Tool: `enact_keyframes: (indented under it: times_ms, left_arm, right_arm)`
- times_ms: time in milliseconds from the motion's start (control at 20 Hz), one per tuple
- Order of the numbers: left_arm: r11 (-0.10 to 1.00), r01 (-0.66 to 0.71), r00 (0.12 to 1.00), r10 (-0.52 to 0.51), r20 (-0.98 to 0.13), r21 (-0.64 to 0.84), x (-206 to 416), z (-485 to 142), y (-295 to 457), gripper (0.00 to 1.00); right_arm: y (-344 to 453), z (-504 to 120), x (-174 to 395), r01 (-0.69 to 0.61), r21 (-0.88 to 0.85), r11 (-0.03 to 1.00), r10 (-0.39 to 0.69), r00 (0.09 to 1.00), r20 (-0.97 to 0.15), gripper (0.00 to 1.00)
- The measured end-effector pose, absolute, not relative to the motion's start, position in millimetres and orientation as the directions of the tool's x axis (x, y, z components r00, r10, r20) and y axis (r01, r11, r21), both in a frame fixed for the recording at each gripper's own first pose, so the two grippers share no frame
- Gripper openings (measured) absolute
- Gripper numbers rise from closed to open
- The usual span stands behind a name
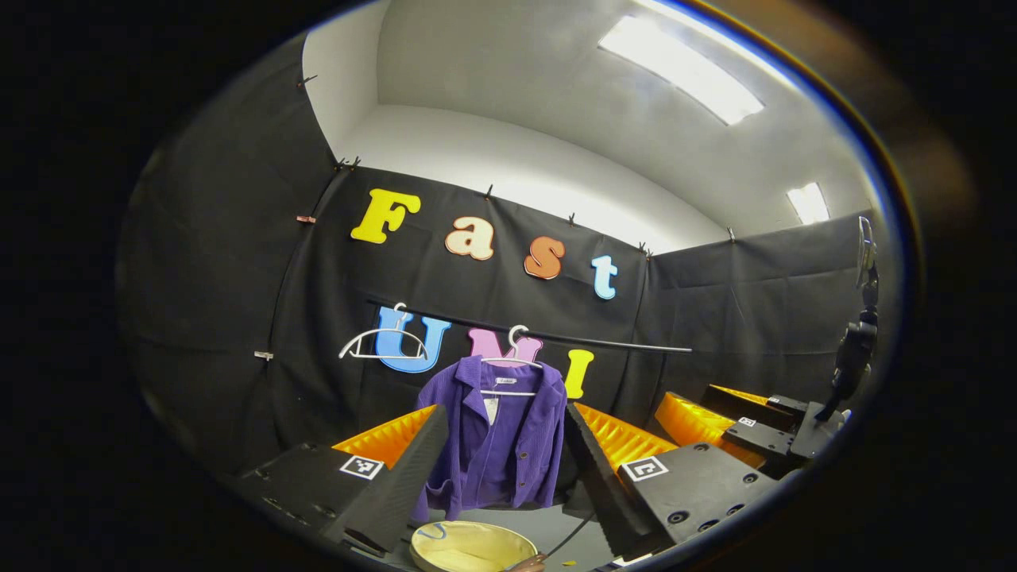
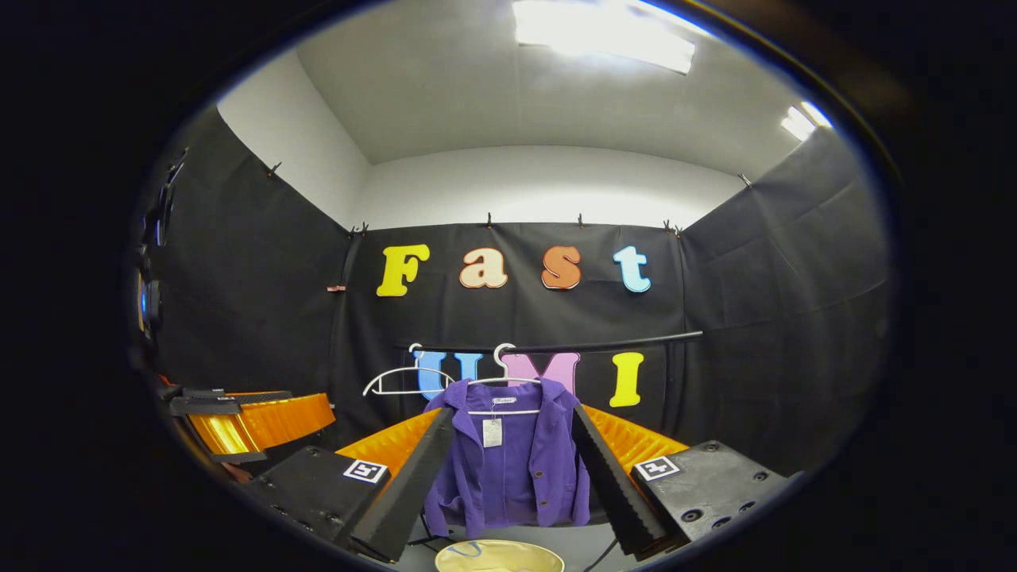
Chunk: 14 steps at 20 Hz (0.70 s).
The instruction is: Grasp the clothes on the hanger with both hands and then place them into the laundry hamper below.
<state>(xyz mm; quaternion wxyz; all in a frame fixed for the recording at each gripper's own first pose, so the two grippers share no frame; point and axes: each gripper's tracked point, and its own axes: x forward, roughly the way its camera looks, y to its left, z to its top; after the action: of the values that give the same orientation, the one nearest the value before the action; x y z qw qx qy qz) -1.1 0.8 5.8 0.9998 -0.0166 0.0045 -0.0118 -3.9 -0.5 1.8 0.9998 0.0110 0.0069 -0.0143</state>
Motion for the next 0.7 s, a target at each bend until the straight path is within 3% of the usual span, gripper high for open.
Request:
enact_keyframes:
  times_ms: [700]
  left_arm:
    - [0.996,0.076,0.996,-0.079,-0.044,-0.056,-11.2,3.3,28.5,0.93]
  right_arm:
    - [15.3,-0.4,-10.7,0.098,-0.011,0.995,-0.098,0.995,-0.020,0.96]
